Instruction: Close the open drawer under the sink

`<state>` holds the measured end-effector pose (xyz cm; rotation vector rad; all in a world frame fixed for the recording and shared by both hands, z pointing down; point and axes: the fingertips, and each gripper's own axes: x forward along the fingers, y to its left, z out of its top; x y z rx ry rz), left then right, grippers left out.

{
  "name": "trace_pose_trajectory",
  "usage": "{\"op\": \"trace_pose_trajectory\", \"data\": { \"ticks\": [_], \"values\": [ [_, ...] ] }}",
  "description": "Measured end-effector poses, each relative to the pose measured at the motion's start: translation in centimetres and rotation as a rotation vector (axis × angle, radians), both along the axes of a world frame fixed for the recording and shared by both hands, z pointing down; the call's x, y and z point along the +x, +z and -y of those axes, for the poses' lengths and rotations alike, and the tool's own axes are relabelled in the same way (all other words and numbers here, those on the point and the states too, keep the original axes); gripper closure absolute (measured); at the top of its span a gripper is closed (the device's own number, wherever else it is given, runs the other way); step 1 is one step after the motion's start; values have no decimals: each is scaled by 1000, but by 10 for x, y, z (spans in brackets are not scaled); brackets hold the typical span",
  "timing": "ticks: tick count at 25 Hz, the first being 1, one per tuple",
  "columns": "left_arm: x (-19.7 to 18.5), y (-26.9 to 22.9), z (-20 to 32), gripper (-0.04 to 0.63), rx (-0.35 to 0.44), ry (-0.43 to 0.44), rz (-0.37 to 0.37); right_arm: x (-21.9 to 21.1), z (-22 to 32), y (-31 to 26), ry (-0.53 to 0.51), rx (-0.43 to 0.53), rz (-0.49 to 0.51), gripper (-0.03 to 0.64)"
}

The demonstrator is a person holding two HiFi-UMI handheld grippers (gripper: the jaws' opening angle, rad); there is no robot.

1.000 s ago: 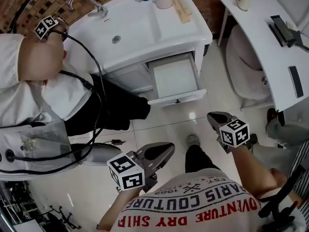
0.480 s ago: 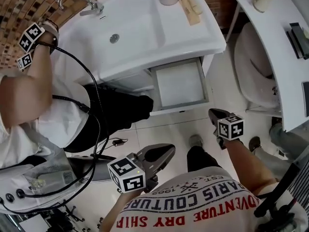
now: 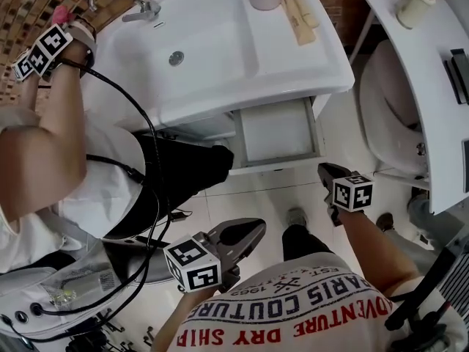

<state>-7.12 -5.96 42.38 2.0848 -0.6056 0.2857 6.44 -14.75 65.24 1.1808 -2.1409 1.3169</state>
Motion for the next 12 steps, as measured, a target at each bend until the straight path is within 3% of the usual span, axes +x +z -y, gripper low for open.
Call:
{"op": "trace_pose_trajectory", "data": {
  "ticks": [12],
  "values": [
    [-9, 21, 10, 614, -59, -41, 14, -4, 119, 3, 85, 20, 69, 609]
  ]
}}
